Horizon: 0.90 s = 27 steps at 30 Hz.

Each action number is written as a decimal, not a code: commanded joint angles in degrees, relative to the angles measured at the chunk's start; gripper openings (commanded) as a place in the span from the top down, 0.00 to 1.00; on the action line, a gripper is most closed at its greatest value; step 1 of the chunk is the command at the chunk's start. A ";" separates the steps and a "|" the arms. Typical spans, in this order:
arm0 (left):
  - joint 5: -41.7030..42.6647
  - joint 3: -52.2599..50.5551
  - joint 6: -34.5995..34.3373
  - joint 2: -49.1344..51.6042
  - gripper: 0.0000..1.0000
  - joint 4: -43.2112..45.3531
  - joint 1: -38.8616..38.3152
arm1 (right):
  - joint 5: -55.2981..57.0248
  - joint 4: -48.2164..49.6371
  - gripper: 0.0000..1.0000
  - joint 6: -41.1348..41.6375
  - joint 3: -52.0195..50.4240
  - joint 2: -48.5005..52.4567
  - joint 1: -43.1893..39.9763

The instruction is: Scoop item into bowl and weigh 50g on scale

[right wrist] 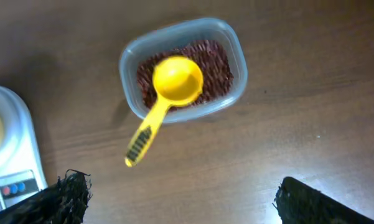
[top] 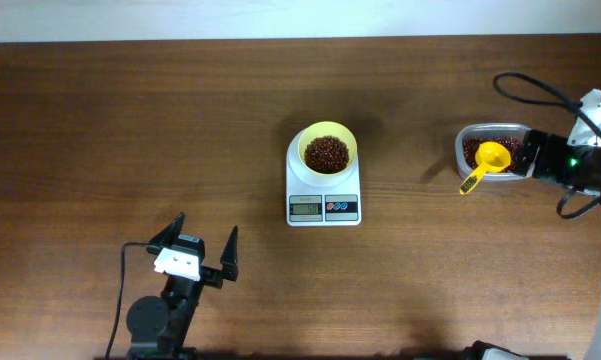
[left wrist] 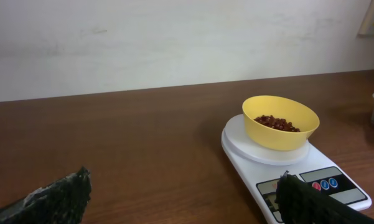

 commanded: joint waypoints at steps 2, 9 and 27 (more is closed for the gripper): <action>-0.81 -0.09 -0.52 -0.48 0.01 -0.48 0.35 | -5.16 11.08 0.01 4.52 -8.70 -11.58 0.48; -0.81 -0.09 -0.52 -0.48 0.01 -0.48 0.35 | -7.34 54.07 0.01 5.42 -45.99 -36.28 10.82; -0.81 -0.09 -0.52 -0.48 0.01 -0.48 0.35 | -2.40 63.10 0.01 9.25 -82.29 -74.03 18.01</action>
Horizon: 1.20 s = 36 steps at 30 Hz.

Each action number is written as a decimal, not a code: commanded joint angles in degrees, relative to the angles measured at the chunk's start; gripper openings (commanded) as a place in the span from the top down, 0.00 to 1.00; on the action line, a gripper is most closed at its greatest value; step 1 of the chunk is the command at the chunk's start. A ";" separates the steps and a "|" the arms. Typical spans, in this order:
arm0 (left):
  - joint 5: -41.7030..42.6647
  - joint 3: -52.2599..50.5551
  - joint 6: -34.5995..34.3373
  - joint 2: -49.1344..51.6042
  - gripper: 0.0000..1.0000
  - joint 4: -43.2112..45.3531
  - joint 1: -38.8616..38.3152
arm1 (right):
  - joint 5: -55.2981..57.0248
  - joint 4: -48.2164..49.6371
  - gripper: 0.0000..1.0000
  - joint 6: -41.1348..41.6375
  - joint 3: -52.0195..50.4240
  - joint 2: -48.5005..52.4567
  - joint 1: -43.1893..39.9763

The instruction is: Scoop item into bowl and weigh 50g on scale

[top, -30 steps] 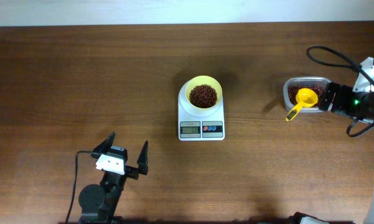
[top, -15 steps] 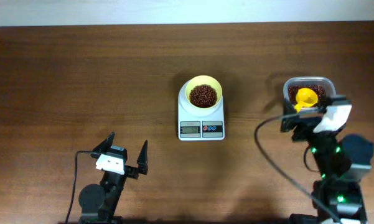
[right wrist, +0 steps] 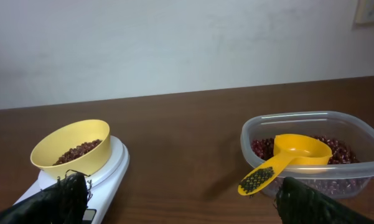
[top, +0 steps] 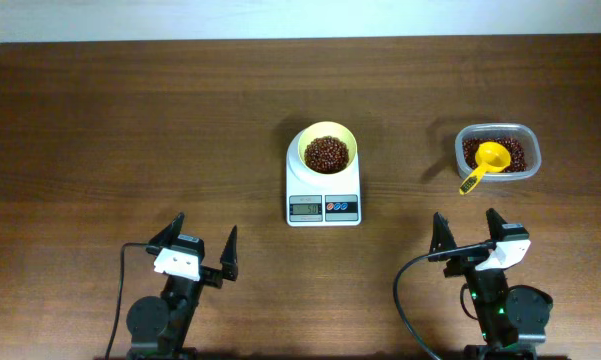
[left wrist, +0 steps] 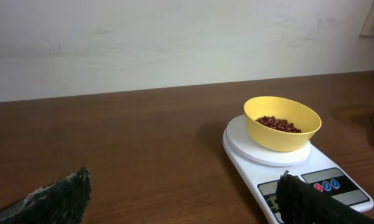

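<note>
A yellow bowl (top: 326, 148) holding red beans sits on the white scale (top: 323, 205) at the table's middle. To the right, a clear tub (top: 497, 151) of red beans holds a yellow scoop (top: 483, 163), its handle over the near-left rim. My right gripper (top: 467, 237) rests open near the front edge, below the tub, with nothing between its fingers. My left gripper (top: 200, 243) rests open at the front left, also empty. The bowl (left wrist: 281, 122) and the scoop (right wrist: 285, 157) show in the wrist views.
The wooden table (top: 130, 130) runs to a pale wall at the back. The arms' bases and cables stand at the front edge.
My right gripper has moved from over the bean tub at the far right to the front edge of the table, below the tub. The scoop still lies in the tub.
</note>
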 commanded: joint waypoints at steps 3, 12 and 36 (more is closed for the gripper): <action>-0.42 -0.11 -0.52 -0.33 0.01 -0.39 0.35 | 0.04 -6.84 0.01 -5.81 -0.31 -2.99 0.63; -0.42 -0.11 -0.52 -0.33 0.01 -0.39 0.35 | -0.31 -6.82 0.01 -11.80 -0.31 -6.97 2.51; -0.42 -0.11 -0.52 -0.33 0.01 -0.39 0.35 | -0.11 -6.82 0.01 -11.76 -0.31 -6.97 2.49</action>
